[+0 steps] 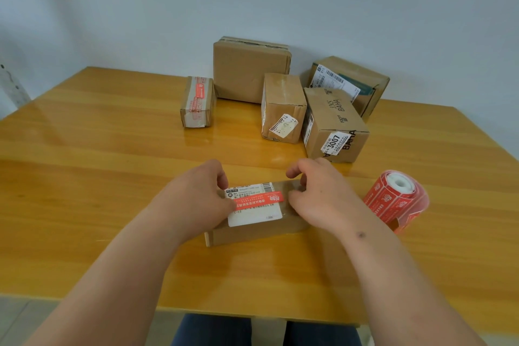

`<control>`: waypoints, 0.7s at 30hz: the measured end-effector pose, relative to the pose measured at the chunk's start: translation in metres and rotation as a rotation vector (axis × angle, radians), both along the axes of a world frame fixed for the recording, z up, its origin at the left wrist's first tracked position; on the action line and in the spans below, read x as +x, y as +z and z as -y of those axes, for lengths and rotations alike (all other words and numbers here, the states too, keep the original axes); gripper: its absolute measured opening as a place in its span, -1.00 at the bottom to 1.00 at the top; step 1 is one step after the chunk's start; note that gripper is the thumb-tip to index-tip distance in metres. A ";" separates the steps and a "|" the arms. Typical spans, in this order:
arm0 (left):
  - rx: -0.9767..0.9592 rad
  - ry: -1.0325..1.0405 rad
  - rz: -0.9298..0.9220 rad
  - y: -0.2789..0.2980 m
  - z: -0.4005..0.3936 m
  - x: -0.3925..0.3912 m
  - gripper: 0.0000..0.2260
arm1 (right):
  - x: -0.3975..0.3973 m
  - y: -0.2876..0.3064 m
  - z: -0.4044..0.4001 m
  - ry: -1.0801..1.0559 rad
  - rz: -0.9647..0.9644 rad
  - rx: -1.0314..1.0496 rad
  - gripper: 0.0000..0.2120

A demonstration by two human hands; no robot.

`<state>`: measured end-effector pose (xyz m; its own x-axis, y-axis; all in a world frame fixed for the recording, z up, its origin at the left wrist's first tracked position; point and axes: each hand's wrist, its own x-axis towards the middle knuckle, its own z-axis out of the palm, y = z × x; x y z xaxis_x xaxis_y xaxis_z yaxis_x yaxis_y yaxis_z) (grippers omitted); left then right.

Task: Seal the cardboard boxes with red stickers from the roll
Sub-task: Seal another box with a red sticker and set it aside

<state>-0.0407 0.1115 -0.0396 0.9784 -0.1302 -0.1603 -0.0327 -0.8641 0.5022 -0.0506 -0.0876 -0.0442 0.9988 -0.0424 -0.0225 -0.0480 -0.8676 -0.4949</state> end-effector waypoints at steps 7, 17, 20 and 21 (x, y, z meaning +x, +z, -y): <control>0.032 0.035 0.047 -0.002 0.005 0.005 -0.92 | 0.008 -0.003 -0.013 -0.091 0.005 -0.093 -0.71; 0.133 0.024 0.070 -0.001 0.008 0.000 -0.60 | -0.003 0.002 -0.015 -0.033 -0.049 -0.148 -0.31; 0.047 0.012 0.034 0.000 0.004 0.000 -0.70 | -0.001 0.002 -0.009 -0.020 -0.047 -0.057 -0.55; -0.003 0.012 0.019 -0.001 0.002 0.001 -0.75 | 0.000 0.001 -0.007 -0.015 -0.041 -0.035 -0.64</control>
